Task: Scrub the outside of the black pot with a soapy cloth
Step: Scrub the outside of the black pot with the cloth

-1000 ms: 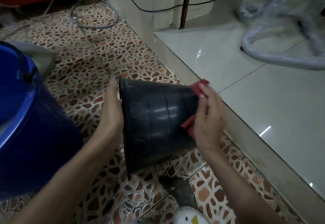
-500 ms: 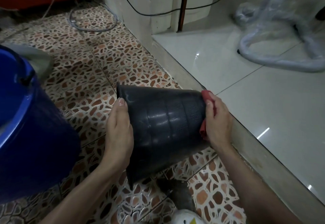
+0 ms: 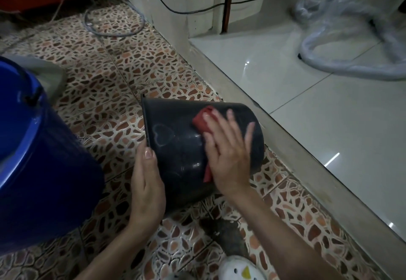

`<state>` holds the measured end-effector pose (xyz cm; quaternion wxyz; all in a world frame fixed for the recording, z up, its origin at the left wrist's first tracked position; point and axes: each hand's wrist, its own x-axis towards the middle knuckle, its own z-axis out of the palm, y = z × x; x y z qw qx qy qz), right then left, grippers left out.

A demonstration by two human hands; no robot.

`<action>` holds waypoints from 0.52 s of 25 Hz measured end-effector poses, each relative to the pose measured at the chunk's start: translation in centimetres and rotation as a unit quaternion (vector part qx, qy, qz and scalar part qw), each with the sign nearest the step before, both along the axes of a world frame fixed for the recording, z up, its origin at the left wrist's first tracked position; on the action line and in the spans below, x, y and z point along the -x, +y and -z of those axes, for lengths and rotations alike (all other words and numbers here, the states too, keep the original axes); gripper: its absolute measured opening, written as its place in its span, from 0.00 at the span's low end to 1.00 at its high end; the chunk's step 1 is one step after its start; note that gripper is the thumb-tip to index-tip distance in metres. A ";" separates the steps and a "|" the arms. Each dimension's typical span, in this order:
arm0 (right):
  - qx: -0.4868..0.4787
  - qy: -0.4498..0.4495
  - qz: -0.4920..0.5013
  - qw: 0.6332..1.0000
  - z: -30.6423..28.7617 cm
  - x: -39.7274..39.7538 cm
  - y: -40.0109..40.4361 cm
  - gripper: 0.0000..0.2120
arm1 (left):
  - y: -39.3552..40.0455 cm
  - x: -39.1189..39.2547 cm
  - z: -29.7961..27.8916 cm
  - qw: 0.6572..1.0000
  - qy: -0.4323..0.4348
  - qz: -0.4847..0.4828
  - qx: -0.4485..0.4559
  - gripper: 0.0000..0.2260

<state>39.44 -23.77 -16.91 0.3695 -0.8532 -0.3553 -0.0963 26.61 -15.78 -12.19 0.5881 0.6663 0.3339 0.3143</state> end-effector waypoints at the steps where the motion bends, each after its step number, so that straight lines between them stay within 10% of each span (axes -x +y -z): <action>1: -0.001 0.033 0.039 0.999 0.5 -1.5 -1.2 0.20 | 0.0 0.1 0.3 1.000 0.007 -0.001 0.001 0.15; 7: -0.127 0.216 0.201 0.947 -1.3 -5.7 -3.5 0.16 | 2.1 -0.5 -0.4 0.997 0.017 0.001 0.072 0.23; 10: -0.131 0.111 0.036 0.984 -4.4 -0.4 1.1 0.16 | 6.1 -4.0 -1.9 0.987 0.053 -0.029 0.151 0.35; 13: -0.027 0.000 -0.100 0.995 -3.7 2.4 4.2 0.19 | 5.7 -5.2 -2.6 0.997 0.037 -0.028 0.061 0.18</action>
